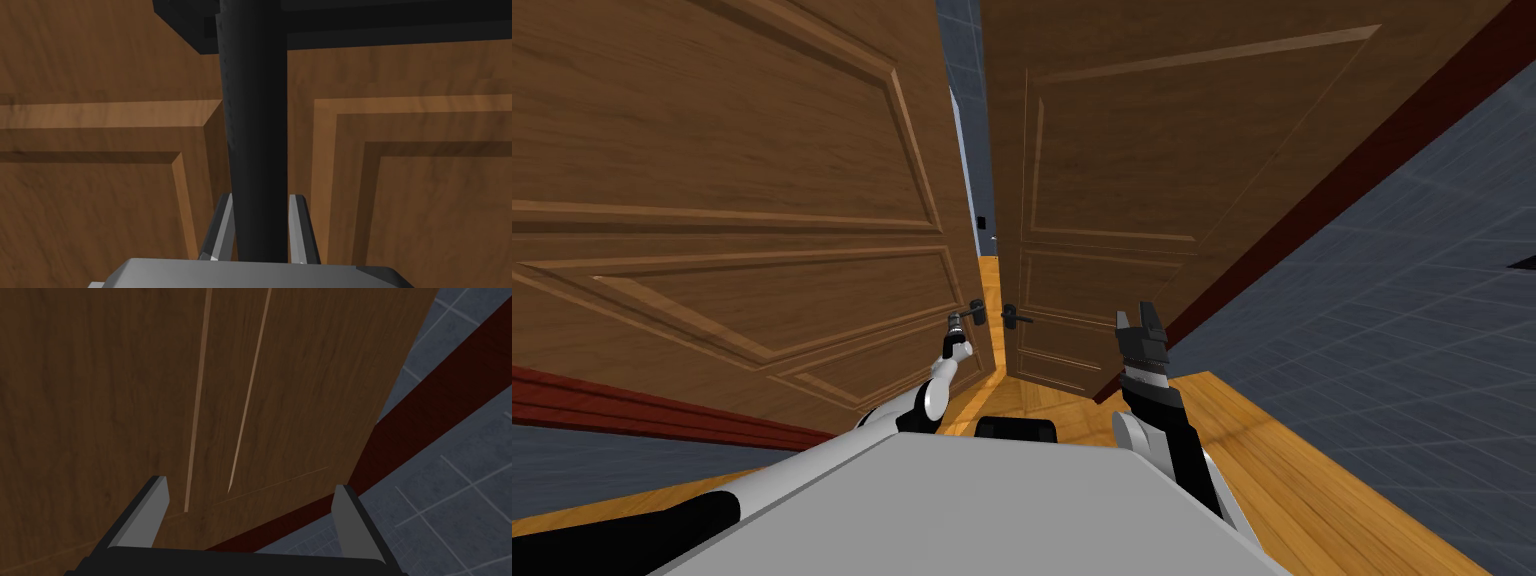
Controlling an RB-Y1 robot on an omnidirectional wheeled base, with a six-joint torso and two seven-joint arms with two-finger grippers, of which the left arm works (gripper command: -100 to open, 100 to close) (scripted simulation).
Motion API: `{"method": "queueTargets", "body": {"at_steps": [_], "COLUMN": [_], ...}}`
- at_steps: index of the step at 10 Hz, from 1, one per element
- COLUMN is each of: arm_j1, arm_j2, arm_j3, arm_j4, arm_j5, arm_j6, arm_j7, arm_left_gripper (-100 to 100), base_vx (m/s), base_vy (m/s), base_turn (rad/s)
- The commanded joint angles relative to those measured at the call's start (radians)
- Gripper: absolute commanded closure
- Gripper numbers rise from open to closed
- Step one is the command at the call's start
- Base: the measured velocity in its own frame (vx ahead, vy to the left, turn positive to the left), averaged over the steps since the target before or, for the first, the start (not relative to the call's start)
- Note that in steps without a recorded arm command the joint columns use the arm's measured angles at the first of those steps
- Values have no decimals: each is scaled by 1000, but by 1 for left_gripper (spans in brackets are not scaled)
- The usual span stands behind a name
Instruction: Push the door open
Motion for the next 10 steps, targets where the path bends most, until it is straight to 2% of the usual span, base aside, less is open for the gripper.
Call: {"method": "queueTargets", "body": {"at_steps": [1,6,7,9,10], "arm_j1": [1,1,-6,-16,-16], "arm_j2": [13,13,15,18,18], "arm_j3": [4,4,36,76,76], "arm_j4": [-31,-31,-30,-28,-28], "arm_j5": [0,0,12,27,27], "arm_j6": [-10,-10,-32,-59,-59], "arm_j7": [0,0,-20,-45,-45], "arm_left_gripper": [100,100,100,100,100], "base_vx": [27,5,35,44,45], "base_vy": [32,-1,43,85,85], "base_turn": [10,5,-157,-190,-63]}}
